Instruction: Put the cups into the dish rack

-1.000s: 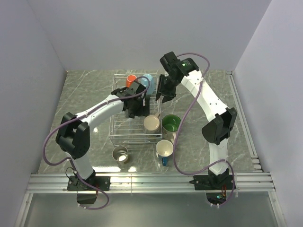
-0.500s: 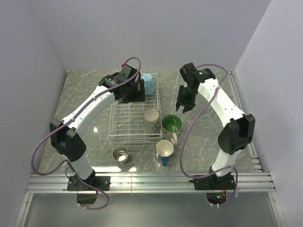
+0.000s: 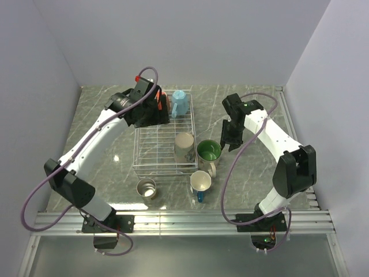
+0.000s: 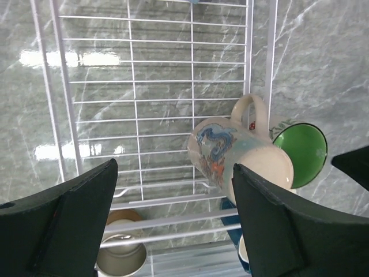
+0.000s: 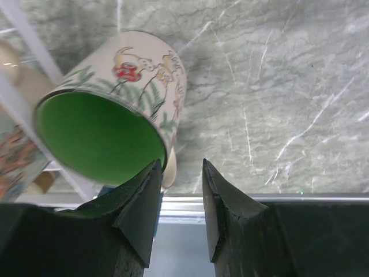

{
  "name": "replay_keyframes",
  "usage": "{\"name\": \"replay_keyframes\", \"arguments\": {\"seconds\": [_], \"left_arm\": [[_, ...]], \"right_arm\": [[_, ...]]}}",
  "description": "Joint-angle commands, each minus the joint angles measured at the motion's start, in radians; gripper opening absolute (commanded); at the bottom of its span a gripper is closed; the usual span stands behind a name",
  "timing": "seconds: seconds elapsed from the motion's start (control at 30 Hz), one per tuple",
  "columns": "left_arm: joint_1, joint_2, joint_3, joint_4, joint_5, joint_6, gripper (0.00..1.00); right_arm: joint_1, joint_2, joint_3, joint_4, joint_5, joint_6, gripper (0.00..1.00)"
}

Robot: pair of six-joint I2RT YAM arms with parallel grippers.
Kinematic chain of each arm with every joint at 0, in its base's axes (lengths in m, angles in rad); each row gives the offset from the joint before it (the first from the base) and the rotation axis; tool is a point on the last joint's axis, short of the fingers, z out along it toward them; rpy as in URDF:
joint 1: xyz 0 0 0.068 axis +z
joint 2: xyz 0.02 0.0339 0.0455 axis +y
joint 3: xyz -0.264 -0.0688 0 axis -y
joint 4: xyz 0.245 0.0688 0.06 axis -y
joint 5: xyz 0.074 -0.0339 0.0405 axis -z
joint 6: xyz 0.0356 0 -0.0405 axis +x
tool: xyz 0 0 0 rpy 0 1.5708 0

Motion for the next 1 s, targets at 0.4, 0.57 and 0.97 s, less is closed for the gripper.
{"name": "replay_keyframes", "arguments": {"seconds": [0.4,0.57,0.97], "left_arm": [[0.0,-0.222,-0.094,-0.045,-0.011,-0.13,0.85],[-0.001,-0.274,-0.147,-0.047,-0.023,-0.164,0.85],[-0.001,-0.264,-0.141,-0.039,-0.017,-0.165,0.85]], "right_arm": [[0.001,-0.031,-0.099,0.191,-0.021,-0.045,0.38],[0.004,-0.09,-0.018,0.112,0.113,-0.049,0.38],[0.04,-0.01,-0.022,0.182,0.056,-0.065,0.39]]}}
